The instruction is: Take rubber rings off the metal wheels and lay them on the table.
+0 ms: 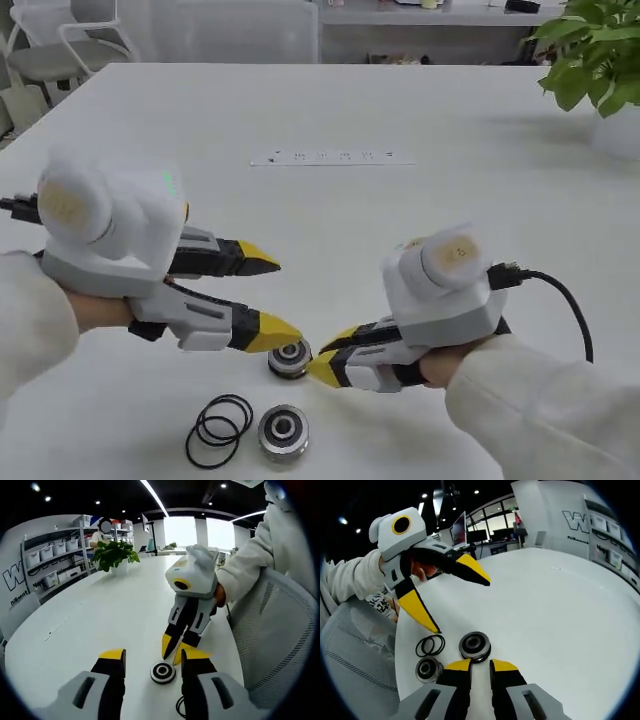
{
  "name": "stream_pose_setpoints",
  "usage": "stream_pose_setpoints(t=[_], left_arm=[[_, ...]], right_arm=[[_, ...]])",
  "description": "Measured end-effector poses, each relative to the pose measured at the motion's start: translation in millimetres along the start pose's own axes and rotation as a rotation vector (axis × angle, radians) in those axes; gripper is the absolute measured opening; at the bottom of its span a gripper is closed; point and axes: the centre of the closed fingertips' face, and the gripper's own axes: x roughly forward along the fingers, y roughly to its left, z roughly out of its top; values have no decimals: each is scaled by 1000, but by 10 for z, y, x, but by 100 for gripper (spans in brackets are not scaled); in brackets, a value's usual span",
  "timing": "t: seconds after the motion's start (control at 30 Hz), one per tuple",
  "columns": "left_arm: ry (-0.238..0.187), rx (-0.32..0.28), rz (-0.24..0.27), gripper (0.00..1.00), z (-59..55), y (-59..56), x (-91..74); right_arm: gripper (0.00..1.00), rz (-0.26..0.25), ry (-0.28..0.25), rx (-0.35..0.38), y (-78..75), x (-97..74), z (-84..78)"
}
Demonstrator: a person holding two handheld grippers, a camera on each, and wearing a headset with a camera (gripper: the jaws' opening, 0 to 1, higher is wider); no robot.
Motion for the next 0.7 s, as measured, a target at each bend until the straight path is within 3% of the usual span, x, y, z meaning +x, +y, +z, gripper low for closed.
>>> stream_pose_setpoints(t=[0.2,0.3,0.43,0.57,0.7], left_arm=[[37,-25,5,27,-208,-66,125],[52,-13,31,22,-297,-76,177],[62,-29,9,17,-358,-146,220],[75,-28,13,13,-396,-132,211],[73,-65,4,8,-411,-159,202]], right_arm=[[14,6,4,-9,18,31,-12],[16,7,0,-13,22,41,-2],[17,10,-2,-28,39,52,7],[16,10,-1,-47,49,63,7],[15,6,-1,-64,50,73,10]])
